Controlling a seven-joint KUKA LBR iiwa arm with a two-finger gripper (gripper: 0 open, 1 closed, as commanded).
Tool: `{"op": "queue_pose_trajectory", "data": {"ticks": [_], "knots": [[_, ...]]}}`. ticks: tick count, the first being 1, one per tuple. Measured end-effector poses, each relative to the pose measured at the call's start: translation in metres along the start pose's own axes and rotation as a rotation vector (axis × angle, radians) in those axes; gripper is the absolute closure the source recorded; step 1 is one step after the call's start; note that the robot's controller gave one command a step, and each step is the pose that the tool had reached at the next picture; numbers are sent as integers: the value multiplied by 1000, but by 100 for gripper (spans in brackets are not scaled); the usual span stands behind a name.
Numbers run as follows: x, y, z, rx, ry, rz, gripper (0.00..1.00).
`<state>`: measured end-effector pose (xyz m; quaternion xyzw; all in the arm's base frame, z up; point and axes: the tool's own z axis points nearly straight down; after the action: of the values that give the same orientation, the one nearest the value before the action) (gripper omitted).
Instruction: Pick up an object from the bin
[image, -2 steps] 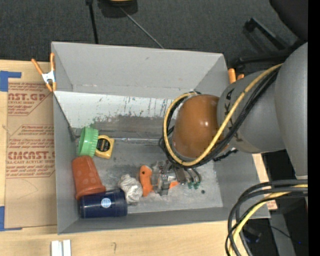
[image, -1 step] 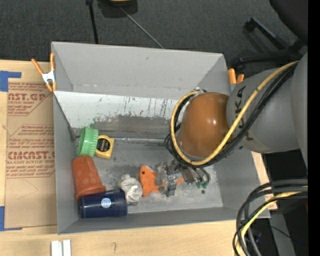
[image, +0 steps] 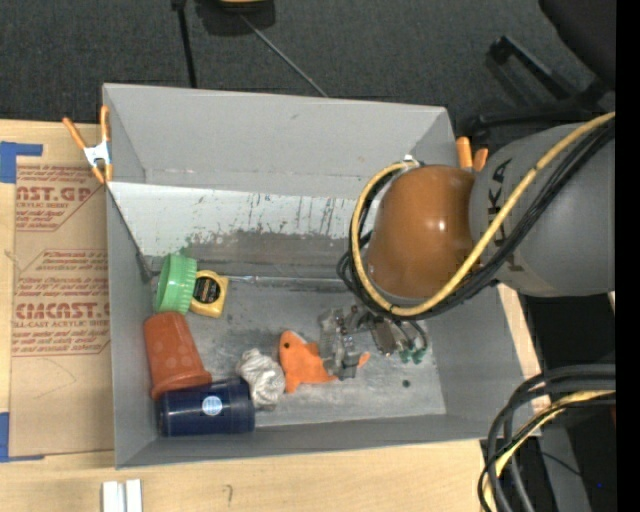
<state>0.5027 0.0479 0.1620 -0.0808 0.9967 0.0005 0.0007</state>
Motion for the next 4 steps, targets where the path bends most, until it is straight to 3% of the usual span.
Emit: {"op": "queue_pose_trajectory", "data": {"ticks": [1,2,3,4], "knots": [[-1,28,-36,0,0,99,0],[-1,28,-36,0,0,99,0],[-3,36,15,0,-4,184,0],[-4,19,63,0,0,227,0]]}}
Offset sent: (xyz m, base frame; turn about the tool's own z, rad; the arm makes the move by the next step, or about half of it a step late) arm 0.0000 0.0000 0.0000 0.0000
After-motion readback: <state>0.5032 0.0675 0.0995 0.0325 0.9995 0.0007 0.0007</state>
